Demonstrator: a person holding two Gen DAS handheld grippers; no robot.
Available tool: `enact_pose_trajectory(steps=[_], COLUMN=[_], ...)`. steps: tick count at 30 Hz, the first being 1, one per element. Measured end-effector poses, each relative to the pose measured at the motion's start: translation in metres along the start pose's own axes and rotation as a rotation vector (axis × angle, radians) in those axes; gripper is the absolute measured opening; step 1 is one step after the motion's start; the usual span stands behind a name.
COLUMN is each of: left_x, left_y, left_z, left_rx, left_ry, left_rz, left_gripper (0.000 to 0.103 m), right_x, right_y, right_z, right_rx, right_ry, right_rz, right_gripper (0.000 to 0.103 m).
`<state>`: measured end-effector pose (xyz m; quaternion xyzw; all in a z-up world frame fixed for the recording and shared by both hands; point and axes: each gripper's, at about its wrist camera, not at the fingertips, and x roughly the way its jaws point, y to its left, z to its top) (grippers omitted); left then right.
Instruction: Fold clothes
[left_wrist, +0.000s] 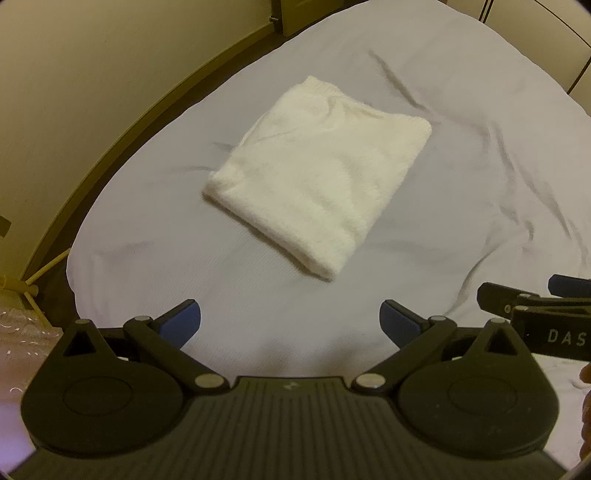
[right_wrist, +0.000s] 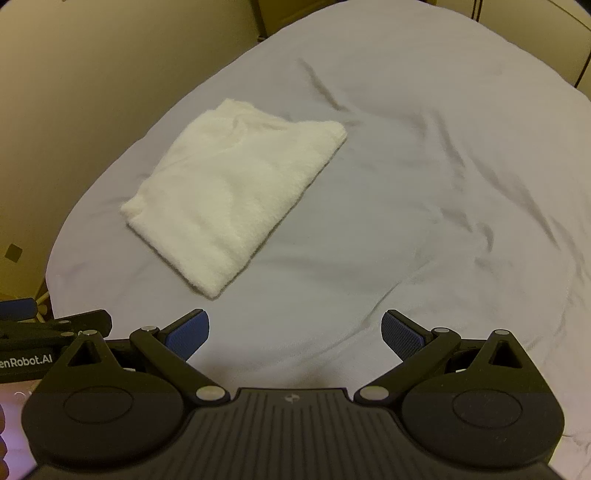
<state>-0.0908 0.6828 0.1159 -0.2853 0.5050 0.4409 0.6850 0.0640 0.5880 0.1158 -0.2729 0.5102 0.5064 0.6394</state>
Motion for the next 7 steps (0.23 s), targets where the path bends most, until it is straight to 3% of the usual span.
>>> enact_pose_trajectory(steps=[7], left_x=[-0.007], left_y=[0.011], left_z=[0.005], left_rx=[-0.014], left_ry=[-0.058], left_rz=[0.015], left_gripper=[0.102], right_x=[-0.003], right_y=[0.0], right_z=[-0.002], right_rx=[0.009], right_ry=[-0.011], right_rz=[0.0], right_gripper=[0.102])
